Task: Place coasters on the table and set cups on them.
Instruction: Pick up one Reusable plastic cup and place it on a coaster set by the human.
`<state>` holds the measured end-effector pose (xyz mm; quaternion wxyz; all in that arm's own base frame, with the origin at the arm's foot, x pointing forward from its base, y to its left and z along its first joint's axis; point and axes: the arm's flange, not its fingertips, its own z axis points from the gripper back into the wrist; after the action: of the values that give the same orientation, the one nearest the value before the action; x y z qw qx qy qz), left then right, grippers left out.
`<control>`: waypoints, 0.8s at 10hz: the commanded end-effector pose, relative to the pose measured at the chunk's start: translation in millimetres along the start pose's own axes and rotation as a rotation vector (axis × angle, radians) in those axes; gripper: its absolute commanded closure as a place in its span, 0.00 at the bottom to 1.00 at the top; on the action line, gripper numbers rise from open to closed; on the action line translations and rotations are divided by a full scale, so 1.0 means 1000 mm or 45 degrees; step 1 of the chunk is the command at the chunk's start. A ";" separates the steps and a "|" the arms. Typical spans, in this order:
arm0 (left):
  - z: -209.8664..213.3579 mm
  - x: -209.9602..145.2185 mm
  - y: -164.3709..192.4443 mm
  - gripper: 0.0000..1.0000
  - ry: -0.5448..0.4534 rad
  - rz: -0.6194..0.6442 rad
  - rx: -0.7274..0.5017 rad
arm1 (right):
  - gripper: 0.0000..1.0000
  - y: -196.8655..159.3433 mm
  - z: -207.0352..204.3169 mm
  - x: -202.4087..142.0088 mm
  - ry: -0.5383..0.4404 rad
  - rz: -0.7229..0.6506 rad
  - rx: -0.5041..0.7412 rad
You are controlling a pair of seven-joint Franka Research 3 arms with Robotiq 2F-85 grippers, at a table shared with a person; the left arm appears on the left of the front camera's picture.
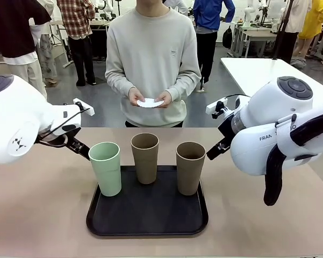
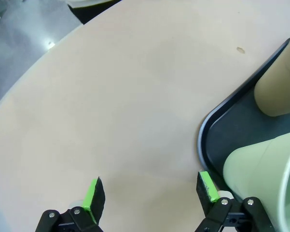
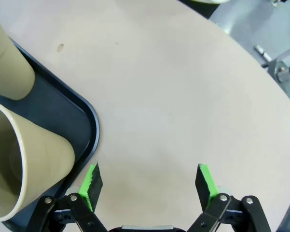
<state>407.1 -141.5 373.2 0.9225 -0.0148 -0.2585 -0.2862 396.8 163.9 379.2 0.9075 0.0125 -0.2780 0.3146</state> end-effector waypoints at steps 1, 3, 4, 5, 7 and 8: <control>0.038 -0.001 0.041 0.00 0.032 0.002 -0.148 | 0.00 -0.018 0.041 0.002 0.022 -0.074 0.039; 0.113 -0.029 0.024 0.00 0.153 -0.044 -0.232 | 0.00 0.006 0.120 -0.032 0.108 -0.009 -0.001; 0.145 -0.049 0.010 0.00 0.191 -0.039 -0.287 | 0.00 0.019 0.153 -0.053 0.184 0.000 -0.020; 0.165 -0.071 -0.003 0.00 0.259 -0.011 -0.249 | 0.00 0.029 0.173 -0.078 0.262 0.010 -0.021; 0.187 -0.108 -0.018 0.00 0.353 0.048 -0.105 | 0.00 0.045 0.174 -0.119 0.423 -0.041 0.005; 0.185 -0.103 -0.021 0.00 0.314 0.073 -0.023 | 0.00 0.026 0.154 -0.115 0.436 -0.120 -0.293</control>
<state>271.6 -72.7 527.0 0.9499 -0.0251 -0.1232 -0.2860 255.1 113.0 525.1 0.9449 -0.0594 -0.1443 0.2879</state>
